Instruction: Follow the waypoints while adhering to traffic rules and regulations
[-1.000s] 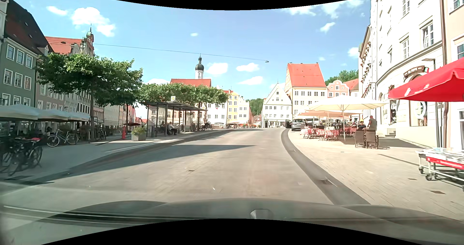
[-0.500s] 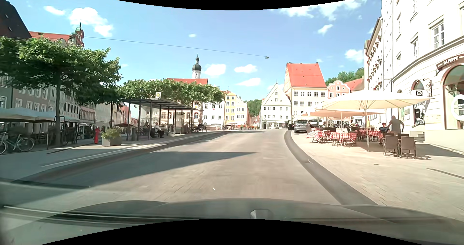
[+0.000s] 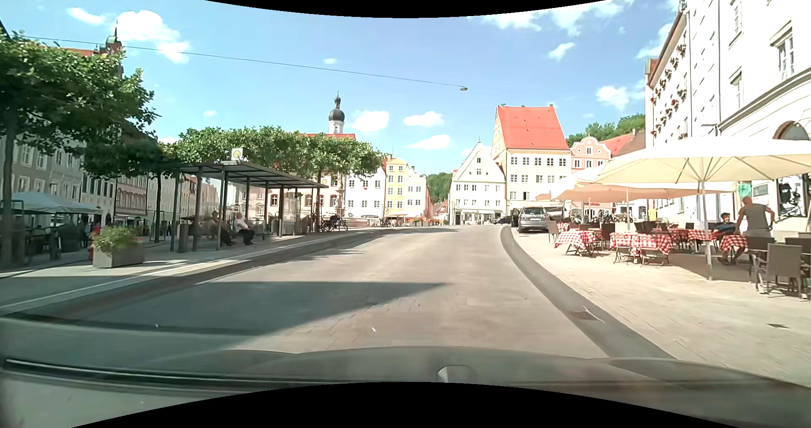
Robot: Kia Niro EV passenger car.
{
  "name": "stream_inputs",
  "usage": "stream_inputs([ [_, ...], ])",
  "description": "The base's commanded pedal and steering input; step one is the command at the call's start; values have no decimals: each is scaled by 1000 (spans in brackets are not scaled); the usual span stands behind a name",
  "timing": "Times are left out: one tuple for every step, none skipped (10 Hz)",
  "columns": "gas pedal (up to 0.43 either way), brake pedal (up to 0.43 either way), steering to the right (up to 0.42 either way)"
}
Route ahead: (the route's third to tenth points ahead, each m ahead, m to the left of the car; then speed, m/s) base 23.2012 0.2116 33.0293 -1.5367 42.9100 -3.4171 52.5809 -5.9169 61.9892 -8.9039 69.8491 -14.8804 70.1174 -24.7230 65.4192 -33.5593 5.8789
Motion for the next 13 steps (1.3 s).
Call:
stream_inputs([
  [79,6,36],
  [87,6,41],
  [87,6,45],
  [87,6,49],
  [87,6,54],
  [87,6,59],
  [87,6,62],
  [87,6,62],
  [87,6,63],
  [87,12,63],
  [87,6,63],
  [87,6,62],
  [87,6,60],
])
